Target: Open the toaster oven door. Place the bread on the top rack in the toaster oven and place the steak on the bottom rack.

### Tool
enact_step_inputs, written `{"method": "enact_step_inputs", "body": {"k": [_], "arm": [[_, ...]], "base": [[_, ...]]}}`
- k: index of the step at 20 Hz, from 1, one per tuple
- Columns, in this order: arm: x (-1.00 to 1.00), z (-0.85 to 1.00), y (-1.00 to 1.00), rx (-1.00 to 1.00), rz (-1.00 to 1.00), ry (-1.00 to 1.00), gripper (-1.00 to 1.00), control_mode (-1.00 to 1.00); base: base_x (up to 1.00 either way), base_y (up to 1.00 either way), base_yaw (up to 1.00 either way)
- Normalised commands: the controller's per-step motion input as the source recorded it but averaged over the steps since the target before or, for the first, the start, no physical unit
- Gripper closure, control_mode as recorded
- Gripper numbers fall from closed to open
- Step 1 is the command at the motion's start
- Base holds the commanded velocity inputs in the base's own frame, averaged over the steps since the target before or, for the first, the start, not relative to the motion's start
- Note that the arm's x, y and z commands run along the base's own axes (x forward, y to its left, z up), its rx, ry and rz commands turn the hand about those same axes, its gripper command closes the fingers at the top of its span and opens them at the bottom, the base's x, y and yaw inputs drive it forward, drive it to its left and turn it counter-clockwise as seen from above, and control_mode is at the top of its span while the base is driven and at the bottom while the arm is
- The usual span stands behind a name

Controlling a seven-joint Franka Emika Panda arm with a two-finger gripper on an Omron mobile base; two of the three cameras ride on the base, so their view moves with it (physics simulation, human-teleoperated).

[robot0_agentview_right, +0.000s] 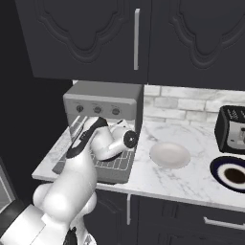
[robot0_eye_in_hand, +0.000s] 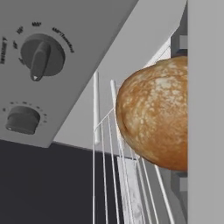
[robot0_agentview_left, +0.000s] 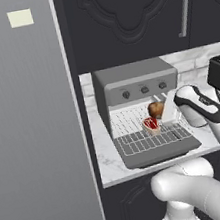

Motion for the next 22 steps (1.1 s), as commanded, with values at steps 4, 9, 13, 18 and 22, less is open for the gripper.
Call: {"method": "enact_step_inputs", "body": {"k": [4, 9, 13, 18, 22], "arm": [[0.14, -0.09, 0.00, 0.00, 0.00, 0.00, 1.00, -1.00], [0.07, -0.04, 0.00, 0.00, 0.00, 0.00, 1.00, -1.00], [-0.03, -0.01, 0.00, 0.00, 0.00, 0.00, -1.00, -1.00], [-0.29, 0.00, 0.00, 0.00, 0.00, 0.00, -1.00, -1.00], [-0.41, 0.11, 0.00, 0.00, 0.00, 0.00, -1.00, -1.00]], "base": [[0.00, 0.00, 0.00], [0.00, 0.00, 0.00], [0.00, 0.00, 0.00], [0.00, 0.00, 0.00], [0.00, 0.00, 0.00]]}}
